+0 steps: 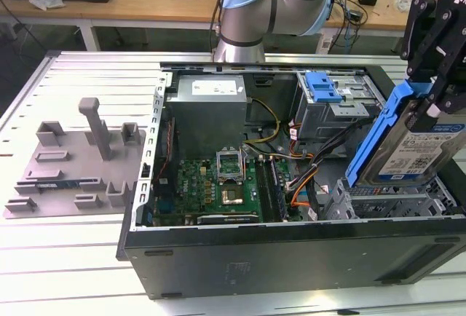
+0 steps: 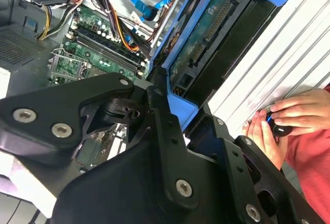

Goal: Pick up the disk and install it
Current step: 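Insert the disk into the insertion slot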

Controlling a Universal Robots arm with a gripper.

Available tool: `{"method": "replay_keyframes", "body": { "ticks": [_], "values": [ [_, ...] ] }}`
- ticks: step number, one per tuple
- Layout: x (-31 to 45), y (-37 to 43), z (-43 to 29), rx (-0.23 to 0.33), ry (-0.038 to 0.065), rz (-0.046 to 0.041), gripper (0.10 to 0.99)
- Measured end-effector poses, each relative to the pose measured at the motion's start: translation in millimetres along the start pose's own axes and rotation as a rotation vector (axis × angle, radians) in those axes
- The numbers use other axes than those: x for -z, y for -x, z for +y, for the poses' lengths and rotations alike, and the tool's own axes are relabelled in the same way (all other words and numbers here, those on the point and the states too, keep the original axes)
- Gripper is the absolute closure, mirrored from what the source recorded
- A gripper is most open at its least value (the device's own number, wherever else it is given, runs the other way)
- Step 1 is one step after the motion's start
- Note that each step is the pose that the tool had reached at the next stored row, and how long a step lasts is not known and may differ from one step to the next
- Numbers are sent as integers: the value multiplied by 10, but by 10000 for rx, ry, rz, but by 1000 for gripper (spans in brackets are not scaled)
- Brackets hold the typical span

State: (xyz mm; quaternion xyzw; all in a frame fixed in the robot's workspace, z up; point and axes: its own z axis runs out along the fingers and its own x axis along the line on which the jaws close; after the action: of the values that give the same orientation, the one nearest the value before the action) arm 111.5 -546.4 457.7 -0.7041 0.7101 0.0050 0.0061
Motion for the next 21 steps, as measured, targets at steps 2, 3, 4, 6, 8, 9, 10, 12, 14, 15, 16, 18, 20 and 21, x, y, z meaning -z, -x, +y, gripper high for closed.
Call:
{"method": "replay_keyframes", "body": {
  "ticks": [2,3,4,6,8,9,10,12,14,15,16,18,20,21],
  "values": [
    [-7,-2,-1,3,0,-1,722],
    [-13,-3,-1,4,0,-2,722],
    [-17,-4,-1,6,1,-1,722],
    [-25,-6,-2,9,0,0,722],
    [-41,-8,-5,13,0,-1,722],
    [-53,-9,-6,18,0,-1,722],
    [-61,-9,-7,25,1,-1,722],
    [-80,-9,-7,43,0,-1,722],
    [-109,-10,-7,76,1,-1,722],
    [-122,-10,-7,93,2,1,722],
    [-144,-10,-6,117,2,-1,722],
    [-169,-10,-7,144,3,-1,722],
    [-191,-11,-7,162,2,-1,722],
    [-208,-11,-7,176,3,-1,722]
  ]
}}
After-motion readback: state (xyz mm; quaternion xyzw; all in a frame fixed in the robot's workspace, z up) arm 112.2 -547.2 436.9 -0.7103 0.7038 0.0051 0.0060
